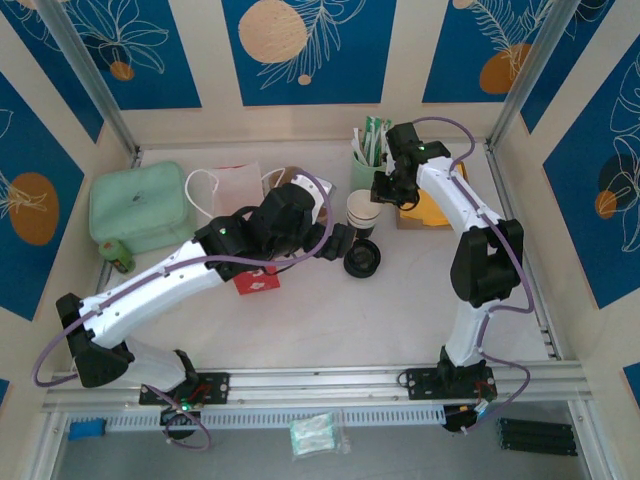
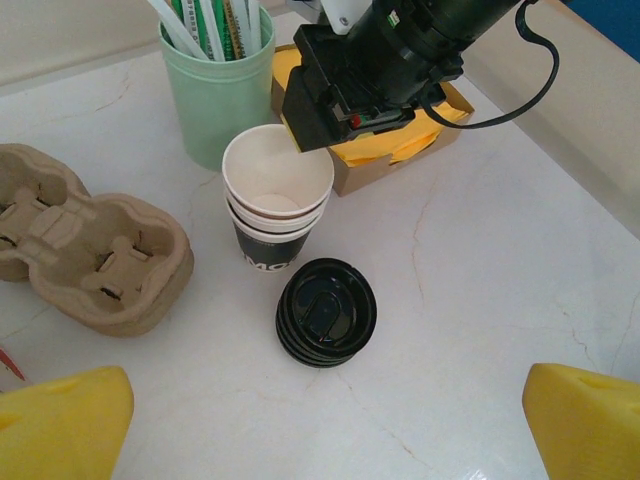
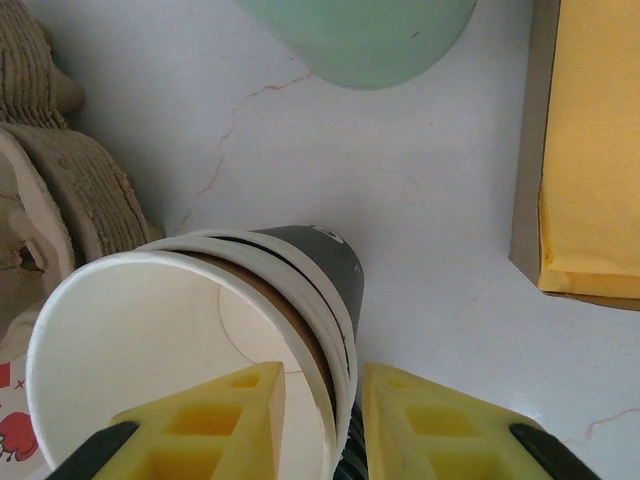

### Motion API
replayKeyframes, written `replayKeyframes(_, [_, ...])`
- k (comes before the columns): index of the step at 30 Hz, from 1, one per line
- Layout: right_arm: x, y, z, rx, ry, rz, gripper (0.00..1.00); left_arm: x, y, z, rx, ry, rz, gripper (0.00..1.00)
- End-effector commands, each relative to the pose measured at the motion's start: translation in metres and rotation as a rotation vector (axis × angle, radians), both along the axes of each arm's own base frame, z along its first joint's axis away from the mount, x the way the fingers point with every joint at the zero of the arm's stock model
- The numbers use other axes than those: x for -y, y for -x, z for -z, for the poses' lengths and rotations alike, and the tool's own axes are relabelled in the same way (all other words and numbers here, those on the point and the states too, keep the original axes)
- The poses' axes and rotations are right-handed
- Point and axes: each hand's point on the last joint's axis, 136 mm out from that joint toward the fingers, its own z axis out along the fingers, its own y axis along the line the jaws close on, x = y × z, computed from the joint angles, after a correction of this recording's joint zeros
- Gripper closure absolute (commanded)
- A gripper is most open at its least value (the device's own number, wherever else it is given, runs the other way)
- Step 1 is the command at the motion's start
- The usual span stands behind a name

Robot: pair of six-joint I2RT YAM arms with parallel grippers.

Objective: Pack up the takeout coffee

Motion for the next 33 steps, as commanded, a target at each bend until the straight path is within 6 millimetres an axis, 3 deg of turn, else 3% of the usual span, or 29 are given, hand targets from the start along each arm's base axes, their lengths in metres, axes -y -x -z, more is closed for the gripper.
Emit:
replayKeyframes(1, [-0.004, -0.001, -0.002, -0.012, -0.028, -0.016, 0.76, -0.001, 0.003, -0.007, 0.023, 0.019, -0.004, 0.01])
replayKeyframes(11, [-0.002, -0.001, -0.01, 0.007, -0.018, -0.018, 0.99, -0.002, 0.003, -0.005, 0.021, 0.016, -0.003, 0.01])
replayKeyframes(23, [0.031, 0.0, -0.036, 0.066, -0.034, 0.071, 1.0, -0.002, 0.005, 0.003, 0.0, 0.019, -0.007, 0.01])
replayKeyframes(29, [0.036, 0.001, -0.039, 0.073, -0.036, 0.083, 1.0, -0.003, 0.006, 0.005, -0.009, 0.021, -0.009, 0.01])
replayKeyframes(33, [0.035, 0.001, -0.055, 0.112, -0.058, 0.084, 1.0, -0.003, 0.006, 0.006, -0.01, 0.018, -0.011, 0.01])
